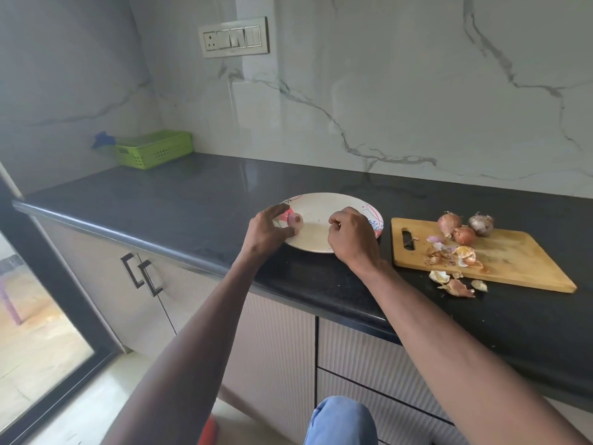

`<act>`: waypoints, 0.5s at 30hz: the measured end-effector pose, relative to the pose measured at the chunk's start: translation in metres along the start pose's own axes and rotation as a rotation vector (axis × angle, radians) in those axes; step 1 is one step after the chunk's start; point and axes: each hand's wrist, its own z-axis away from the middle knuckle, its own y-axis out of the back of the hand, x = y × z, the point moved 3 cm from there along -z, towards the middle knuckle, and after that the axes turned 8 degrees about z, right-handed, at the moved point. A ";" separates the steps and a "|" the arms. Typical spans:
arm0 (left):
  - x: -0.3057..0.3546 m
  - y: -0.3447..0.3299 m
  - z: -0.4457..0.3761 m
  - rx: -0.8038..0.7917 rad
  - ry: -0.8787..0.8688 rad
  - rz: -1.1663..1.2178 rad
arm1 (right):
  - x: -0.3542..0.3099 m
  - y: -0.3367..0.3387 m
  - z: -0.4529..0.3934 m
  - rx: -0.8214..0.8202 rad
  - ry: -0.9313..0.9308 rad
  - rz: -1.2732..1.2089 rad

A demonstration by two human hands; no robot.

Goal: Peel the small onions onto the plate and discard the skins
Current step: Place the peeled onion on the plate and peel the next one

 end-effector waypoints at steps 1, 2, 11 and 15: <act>0.002 0.000 0.003 -0.003 -0.010 -0.010 | 0.000 0.001 0.001 0.007 -0.002 -0.005; 0.005 -0.001 0.006 0.001 -0.027 -0.023 | 0.000 0.003 0.001 0.014 -0.006 -0.012; 0.044 -0.026 0.041 0.270 -0.303 0.069 | -0.004 0.028 0.014 0.172 0.054 -0.061; 0.066 -0.066 0.053 0.364 -0.429 0.217 | 0.008 0.061 0.018 0.309 0.129 -0.079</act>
